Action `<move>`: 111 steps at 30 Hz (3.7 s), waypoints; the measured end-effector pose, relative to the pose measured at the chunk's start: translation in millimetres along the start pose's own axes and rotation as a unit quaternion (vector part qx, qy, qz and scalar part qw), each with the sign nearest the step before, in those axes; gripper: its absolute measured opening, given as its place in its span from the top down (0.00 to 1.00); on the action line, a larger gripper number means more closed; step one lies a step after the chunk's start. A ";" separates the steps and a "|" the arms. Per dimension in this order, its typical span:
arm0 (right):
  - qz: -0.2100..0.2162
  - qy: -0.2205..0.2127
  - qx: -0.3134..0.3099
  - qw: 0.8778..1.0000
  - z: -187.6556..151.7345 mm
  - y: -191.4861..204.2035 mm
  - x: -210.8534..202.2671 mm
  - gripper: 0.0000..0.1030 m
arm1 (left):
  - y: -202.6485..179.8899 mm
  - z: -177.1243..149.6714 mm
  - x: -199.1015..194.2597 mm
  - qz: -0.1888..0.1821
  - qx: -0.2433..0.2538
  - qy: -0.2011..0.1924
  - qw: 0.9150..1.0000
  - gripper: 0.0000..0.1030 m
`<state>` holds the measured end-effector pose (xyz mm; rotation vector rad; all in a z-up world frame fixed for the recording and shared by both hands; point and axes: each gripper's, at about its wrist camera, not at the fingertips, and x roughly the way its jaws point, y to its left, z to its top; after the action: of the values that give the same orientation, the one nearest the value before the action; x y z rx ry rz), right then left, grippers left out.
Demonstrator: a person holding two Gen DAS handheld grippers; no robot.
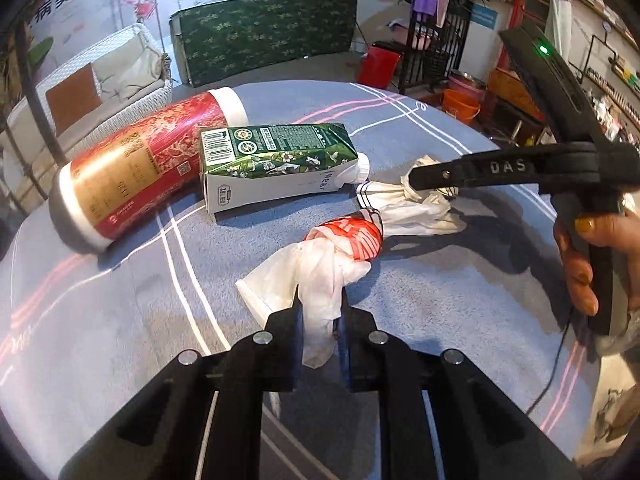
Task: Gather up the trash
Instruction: 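Grasp the white cloth on the table with the right tool, then release white cloth into the bin with right tool while left tool carries white bag, then lower the white plastic bag into the black bin and open the left tool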
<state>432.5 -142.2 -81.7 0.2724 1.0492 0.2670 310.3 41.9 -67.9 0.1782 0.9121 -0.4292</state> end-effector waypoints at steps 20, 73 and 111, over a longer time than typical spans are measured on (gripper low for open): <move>-0.030 -0.110 0.013 0.993 -71.0 -23.6 -106.1 0.67 | -33.1 -25.7 -44.6 -0.013 -0.050 -0.051 0.997 0.86; -0.236 -0.129 0.205 0.941 -232.3 -220.9 -195.8 0.65 | -292.2 -13.7 -23.6 -0.191 0.070 -0.056 0.978 0.86; -0.299 -0.240 0.289 0.877 -280.2 -249.4 -284.3 0.21 | -364.5 1.6 54.6 -0.217 0.114 0.055 0.968 0.86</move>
<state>73.8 -446.9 -69.1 0.5037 0.6461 -0.6654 183.1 -302.5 -99.2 0.2137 1.0109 -0.9403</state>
